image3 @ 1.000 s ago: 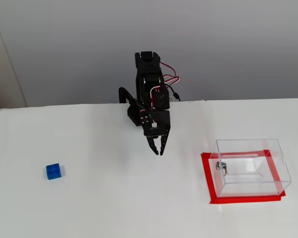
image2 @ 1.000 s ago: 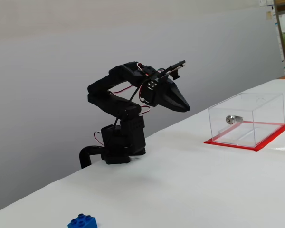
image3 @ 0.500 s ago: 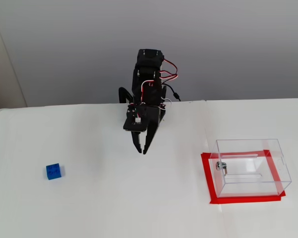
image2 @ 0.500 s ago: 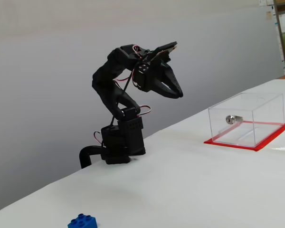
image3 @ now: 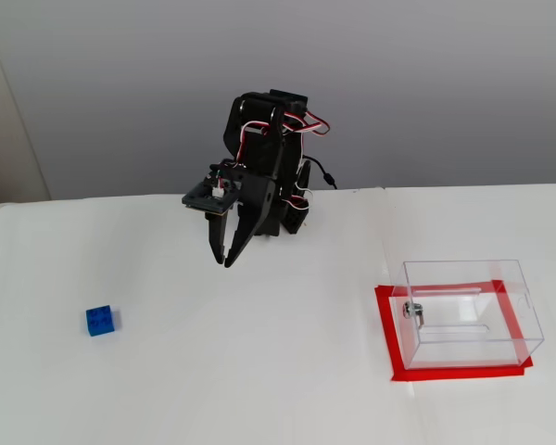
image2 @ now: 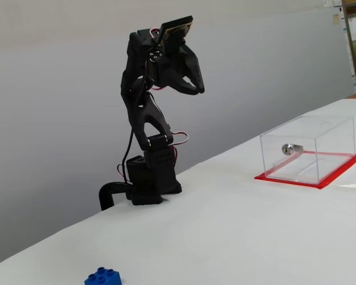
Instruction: Pick the blue lego brick and place it into the transparent box
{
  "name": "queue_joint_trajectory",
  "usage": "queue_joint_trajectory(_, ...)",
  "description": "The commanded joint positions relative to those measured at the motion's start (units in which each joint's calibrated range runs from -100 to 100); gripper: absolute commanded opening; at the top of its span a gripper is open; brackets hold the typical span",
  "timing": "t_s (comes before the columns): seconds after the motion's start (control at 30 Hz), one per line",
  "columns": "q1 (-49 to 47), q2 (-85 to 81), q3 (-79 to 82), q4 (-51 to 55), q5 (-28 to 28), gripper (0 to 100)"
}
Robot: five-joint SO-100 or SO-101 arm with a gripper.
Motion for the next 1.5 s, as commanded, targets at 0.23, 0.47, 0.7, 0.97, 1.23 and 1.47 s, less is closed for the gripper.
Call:
queue_joint_trajectory(0.23, 16.0, 2.0, -4.64, 0.98, -0.19, 2)
queue_joint_trajectory(0.47, 25.62, 6.92, -4.55, 6.9, -2.75, 2)
queue_joint_trajectory(0.7, 27.02, 14.38, -4.73, 8.29, -4.31, 17)
queue_joint_trajectory(0.97, 26.8, 21.6, -3.19, 3.85, -4.31, 22)
queue_joint_trajectory(1.23, 27.24, 32.03, -0.39, -4.24, -4.31, 23)
queue_joint_trajectory(1.47, 30.64, 38.48, -0.3, -6.76, -3.27, 22)
